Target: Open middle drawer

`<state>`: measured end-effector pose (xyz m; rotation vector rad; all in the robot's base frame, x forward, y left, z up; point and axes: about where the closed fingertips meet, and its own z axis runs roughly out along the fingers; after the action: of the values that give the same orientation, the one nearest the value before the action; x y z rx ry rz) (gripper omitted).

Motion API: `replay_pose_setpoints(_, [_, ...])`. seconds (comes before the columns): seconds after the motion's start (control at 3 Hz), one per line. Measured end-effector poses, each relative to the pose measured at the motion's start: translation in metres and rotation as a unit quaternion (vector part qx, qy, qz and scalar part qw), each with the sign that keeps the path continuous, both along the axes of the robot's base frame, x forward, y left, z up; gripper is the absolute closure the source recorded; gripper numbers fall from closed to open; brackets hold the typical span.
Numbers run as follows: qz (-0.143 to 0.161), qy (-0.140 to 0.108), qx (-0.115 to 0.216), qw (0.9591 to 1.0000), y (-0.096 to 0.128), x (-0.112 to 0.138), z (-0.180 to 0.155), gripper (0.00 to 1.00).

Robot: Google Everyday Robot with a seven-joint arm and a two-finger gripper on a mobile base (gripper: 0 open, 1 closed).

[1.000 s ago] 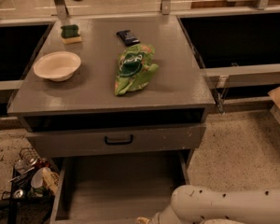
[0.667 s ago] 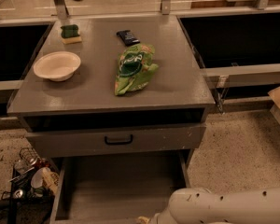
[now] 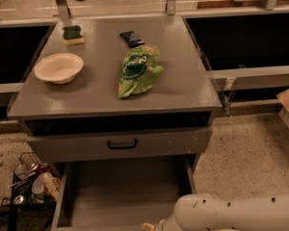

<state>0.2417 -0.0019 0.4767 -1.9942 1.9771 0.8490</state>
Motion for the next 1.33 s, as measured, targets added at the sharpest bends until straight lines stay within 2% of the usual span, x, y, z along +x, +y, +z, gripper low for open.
replay_pose_setpoints(0.33, [-0.038,-0.011,-0.010,0.9991,0.001,0.025,0.000,0.00])
replay_pose_setpoints(0.67, [-0.054,-0.005,-0.022,0.9983,0.013,0.042,-0.012,0.00])
replay_pose_setpoints(1.0, [-0.054,-0.005,-0.022,0.9983,0.013,0.042,-0.013,0.00])
replay_pose_setpoints(1.33, [-0.030,0.013,-0.028,0.9991,0.023,0.030,-0.029,0.00])
